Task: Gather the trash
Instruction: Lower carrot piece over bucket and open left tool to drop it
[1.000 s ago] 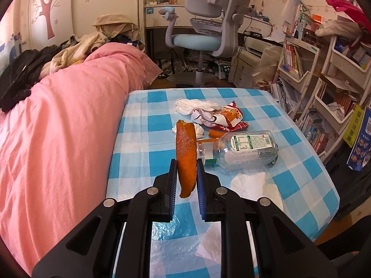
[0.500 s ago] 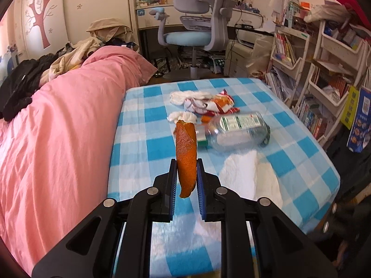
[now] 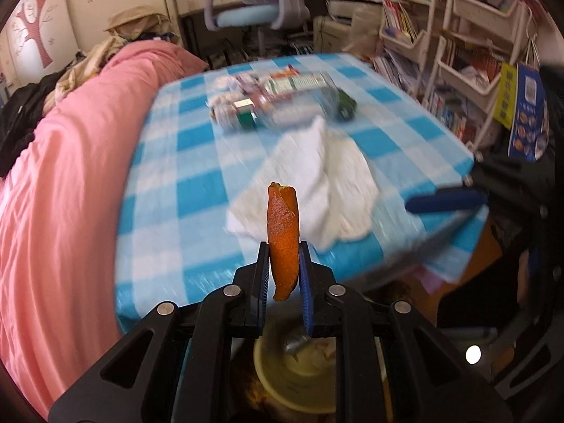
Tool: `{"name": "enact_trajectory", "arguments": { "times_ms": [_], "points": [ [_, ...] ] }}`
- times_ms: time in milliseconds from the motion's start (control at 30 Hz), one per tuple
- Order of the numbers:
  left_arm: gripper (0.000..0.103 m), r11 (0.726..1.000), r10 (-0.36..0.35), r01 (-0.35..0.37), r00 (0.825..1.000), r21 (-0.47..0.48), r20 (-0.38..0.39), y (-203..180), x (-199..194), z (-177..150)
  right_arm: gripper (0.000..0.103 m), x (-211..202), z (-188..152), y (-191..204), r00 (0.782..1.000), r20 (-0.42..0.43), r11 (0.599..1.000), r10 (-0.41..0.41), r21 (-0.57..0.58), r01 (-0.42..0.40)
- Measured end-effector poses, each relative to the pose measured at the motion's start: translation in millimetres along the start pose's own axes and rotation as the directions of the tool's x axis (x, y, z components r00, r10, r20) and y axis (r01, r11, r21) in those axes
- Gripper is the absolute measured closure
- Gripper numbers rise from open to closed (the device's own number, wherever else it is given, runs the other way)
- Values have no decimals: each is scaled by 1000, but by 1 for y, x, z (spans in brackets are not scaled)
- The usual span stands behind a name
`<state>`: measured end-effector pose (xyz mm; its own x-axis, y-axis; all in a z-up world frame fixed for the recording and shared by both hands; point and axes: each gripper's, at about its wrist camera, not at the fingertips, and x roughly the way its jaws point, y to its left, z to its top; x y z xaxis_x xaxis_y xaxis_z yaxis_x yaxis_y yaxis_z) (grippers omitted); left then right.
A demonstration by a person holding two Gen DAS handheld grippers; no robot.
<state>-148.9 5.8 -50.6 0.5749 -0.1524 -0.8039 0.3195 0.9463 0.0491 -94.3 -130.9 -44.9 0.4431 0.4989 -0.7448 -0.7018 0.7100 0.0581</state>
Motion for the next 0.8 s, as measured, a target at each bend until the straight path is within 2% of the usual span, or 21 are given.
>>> {"name": "enact_trajectory", "arguments": {
  "times_ms": [333, 600, 800],
  "points": [
    [88, 1000, 0, 1, 996, 10, -95, -17, 4, -33, 26, 2, -11, 4, 998, -54, 999, -40, -37, 38],
    [88, 1000, -2, 3, 991, 5, -136, -22, 5, -45, 25, 0, -20, 6, 995, -78, 997, -62, -50, 59],
    [88, 999, -27, 21, 989, -42, -147, -14, 5, -48, 24, -2, -24, 6, 993, -86, 996, -79, -39, 76]
  ]
}}
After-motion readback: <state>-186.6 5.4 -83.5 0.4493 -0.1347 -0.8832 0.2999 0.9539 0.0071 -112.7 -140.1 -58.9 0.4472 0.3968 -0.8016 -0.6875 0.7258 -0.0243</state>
